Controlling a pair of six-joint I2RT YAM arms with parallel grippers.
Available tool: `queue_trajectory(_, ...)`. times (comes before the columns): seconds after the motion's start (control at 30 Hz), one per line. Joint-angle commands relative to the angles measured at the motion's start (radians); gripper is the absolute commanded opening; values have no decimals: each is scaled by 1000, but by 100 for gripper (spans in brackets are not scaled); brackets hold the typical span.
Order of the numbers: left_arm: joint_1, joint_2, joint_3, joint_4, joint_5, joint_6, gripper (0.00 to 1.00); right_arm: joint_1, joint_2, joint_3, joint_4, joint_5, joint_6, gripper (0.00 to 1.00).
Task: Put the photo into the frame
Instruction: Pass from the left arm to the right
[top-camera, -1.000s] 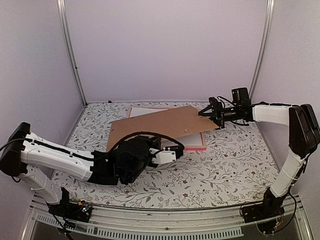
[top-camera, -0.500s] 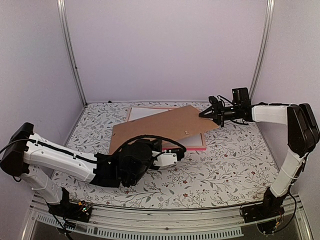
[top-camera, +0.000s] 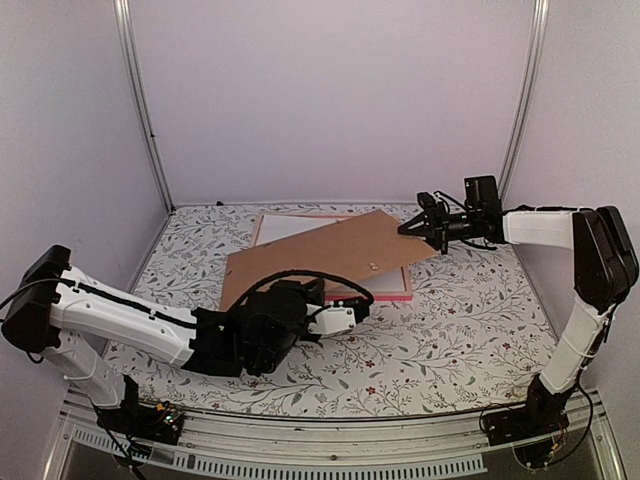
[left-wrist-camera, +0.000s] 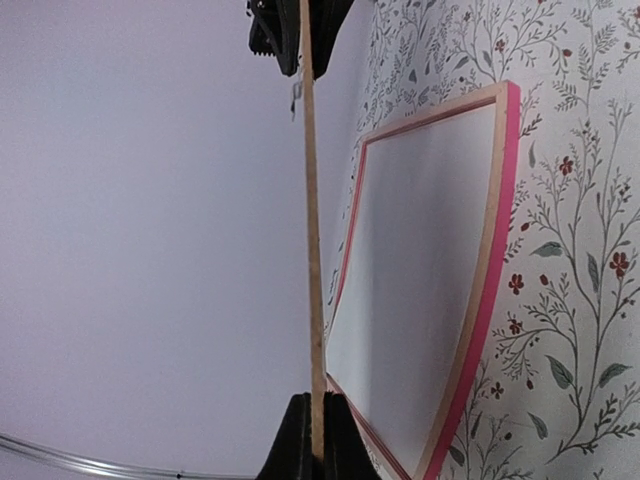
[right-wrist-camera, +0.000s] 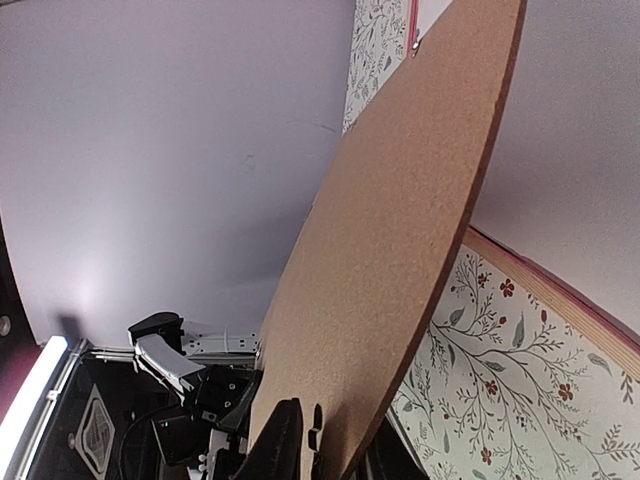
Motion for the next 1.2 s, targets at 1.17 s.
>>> queue_trajectory(1.17, -119, 23, -112, 180, 20, 243, 0, 30, 81, 77, 126, -16, 87, 25)
